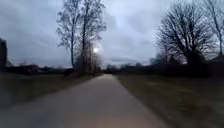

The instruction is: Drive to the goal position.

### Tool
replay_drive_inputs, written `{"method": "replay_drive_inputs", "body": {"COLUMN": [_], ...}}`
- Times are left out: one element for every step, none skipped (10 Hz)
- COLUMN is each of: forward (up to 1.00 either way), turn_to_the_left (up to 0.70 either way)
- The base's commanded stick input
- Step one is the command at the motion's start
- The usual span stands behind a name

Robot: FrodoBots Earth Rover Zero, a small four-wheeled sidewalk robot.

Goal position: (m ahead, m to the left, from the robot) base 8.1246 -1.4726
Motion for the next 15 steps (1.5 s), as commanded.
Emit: {"method": "replay_drive_inputs", "body": {"forward": [1.0, 1.0, 1.0, 1.0, 1.0, 1.0, 1.0, 1.0, 1.0, 1.0, 1.0, 1.0, 1.0, 1.0, 1.0], "turn_to_the_left": [0.04, 0.04, 0.04, 0.04, 0.04, 0.04, 0.04, 0.04, 0.04, 0.04, 0.04, 0.04, 0.04, 0.04, 0.04]}}
